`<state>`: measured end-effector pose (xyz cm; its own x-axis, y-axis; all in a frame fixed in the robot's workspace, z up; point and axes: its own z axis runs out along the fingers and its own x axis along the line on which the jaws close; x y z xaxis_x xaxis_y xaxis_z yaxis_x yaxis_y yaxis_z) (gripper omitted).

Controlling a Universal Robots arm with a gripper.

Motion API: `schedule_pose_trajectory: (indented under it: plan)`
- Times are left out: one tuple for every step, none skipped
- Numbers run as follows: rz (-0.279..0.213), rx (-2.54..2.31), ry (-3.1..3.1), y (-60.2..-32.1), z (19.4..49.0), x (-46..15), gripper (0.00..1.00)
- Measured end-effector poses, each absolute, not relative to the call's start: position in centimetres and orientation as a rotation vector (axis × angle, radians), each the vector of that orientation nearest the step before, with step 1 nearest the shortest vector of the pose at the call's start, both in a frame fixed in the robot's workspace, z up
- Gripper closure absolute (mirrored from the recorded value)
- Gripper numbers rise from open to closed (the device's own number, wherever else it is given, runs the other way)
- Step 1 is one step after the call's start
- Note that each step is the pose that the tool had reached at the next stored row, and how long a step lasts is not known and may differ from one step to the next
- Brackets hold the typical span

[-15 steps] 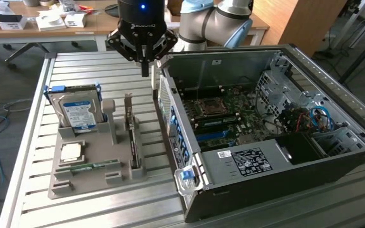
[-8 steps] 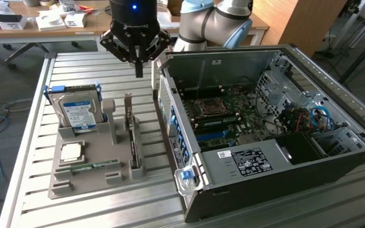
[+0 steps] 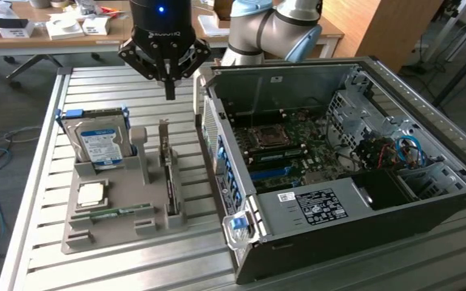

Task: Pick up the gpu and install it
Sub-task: 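Reach for the gpu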

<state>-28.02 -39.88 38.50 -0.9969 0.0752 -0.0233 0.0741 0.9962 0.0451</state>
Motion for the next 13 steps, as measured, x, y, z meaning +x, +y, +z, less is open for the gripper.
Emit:
schedule_pose_trajectory:
  plan:
    - [0.069,0.116,3.114,-39.88,38.50,-28.02,0.89]
    - [0.069,0.116,3.114,-39.89,38.51,-28.02,0.89]
    - [0.069,0.117,3.114,-39.88,38.51,-28.03,0.89]
    - [0.069,0.117,3.114,-39.88,38.51,-28.03,0.89]
    - [0.069,0.117,3.114,-39.88,38.51,-28.03,0.89]
    - [0.069,0.117,3.114,-39.88,38.51,-28.03,0.89]
    - [0.069,0.117,3.114,-39.88,38.51,-28.03,0.89]
    - [0.069,0.117,3.114,-39.88,38.51,-28.03,0.89]
    - [0.069,0.117,3.114,-39.88,38.51,-28.03,0.89]
    - [0.069,0.117,3.114,-39.88,38.51,-28.03,0.89]
    - [0.069,0.117,3.114,-39.89,38.50,-28.04,0.89]
    - [0.069,0.117,3.114,-39.92,38.51,-28.06,0.89]
    - [0.069,0.117,3.114,-39.97,38.51,-28.06,0.89]
